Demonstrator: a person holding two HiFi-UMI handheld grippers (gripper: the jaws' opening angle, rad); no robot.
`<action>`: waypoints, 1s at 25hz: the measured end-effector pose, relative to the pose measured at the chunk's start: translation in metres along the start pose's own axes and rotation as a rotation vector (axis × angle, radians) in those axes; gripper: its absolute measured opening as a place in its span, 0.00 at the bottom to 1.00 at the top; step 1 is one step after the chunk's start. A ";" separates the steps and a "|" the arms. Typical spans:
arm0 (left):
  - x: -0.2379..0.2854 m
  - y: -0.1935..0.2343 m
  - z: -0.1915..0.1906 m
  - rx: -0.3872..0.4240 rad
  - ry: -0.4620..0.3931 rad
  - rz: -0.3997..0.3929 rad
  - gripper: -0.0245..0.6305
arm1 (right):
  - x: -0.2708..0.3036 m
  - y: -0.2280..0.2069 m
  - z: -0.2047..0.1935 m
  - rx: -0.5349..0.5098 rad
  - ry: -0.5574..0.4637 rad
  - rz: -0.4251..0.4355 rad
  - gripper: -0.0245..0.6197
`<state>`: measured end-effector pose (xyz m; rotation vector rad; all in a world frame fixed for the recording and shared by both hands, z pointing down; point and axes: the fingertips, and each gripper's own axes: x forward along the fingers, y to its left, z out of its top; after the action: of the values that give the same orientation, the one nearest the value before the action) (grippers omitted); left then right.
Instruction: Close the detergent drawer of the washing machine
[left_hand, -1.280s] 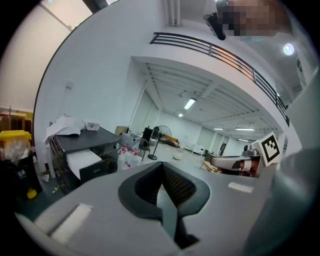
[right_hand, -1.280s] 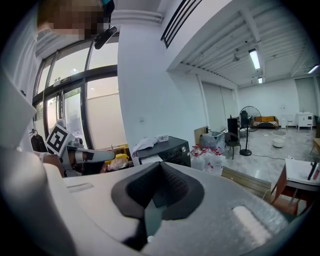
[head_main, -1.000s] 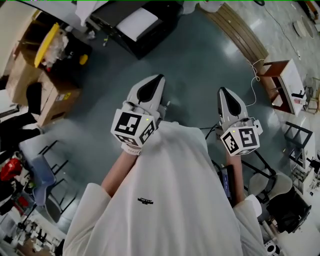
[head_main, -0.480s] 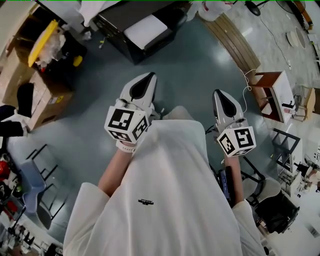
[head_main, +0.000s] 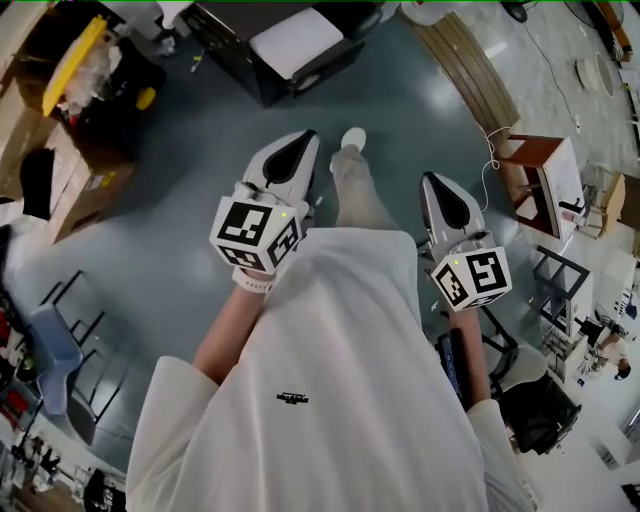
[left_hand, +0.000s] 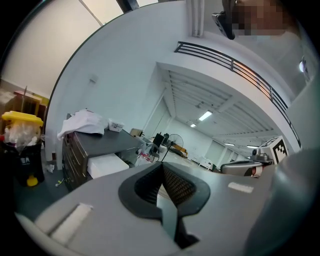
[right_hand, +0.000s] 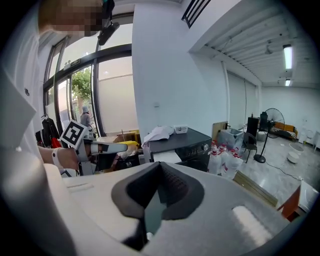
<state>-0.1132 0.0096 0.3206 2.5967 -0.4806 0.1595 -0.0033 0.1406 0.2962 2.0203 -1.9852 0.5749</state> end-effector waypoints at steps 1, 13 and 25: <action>0.001 0.003 0.001 -0.004 -0.006 0.011 0.06 | 0.003 -0.001 0.001 -0.004 0.000 0.009 0.04; 0.030 0.027 0.000 -0.033 0.028 0.102 0.06 | 0.047 -0.038 0.020 0.026 -0.007 0.109 0.04; 0.130 0.042 0.011 -0.021 0.068 0.177 0.06 | 0.108 -0.133 0.070 0.007 -0.004 0.173 0.04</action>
<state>-0.0067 -0.0695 0.3557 2.5171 -0.6835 0.2999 0.1357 0.0178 0.2946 1.8665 -2.1771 0.6156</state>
